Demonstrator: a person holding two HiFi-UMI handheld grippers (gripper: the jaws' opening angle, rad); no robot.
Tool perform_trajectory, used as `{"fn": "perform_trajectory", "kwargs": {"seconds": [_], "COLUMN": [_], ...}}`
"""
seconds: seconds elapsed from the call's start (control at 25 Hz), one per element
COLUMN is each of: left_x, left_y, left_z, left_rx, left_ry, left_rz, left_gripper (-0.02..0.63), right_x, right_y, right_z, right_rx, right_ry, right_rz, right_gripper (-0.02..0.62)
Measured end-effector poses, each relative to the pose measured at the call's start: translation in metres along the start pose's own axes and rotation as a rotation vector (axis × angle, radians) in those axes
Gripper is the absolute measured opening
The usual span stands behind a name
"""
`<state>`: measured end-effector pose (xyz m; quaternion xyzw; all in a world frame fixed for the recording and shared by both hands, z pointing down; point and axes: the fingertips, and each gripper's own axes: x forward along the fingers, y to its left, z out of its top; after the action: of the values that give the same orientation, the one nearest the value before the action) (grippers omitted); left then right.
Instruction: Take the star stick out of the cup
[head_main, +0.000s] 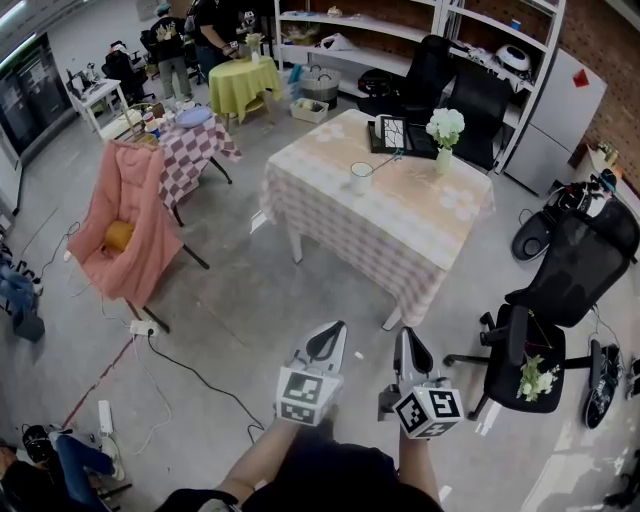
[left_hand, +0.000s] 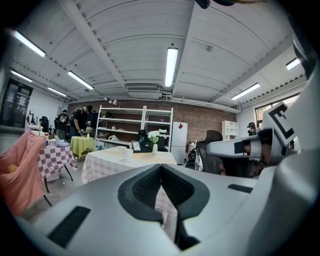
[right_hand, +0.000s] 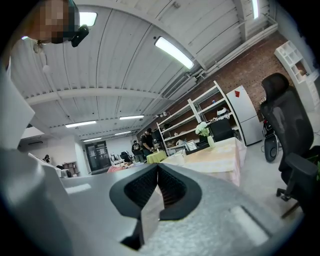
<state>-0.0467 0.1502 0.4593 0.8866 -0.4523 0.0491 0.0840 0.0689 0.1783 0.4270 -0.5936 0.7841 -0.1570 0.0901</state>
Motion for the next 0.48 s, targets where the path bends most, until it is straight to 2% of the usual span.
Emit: {"fn": "perform_trajectory", "kwargs": {"seconds": [0.48], "left_x": [0.037], "left_y": [0.037], "left_z": [0.007], "left_rx": [0.004], "left_ry": [-0.004], "left_rz": [-0.016], "left_gripper": [0.009], "right_x": [0.053], "right_y": [-0.012], "right_z": [0.0], "right_rx": [0.002], "right_ry": [-0.004], "right_rz": [-0.014], "right_gripper": [0.002]}}
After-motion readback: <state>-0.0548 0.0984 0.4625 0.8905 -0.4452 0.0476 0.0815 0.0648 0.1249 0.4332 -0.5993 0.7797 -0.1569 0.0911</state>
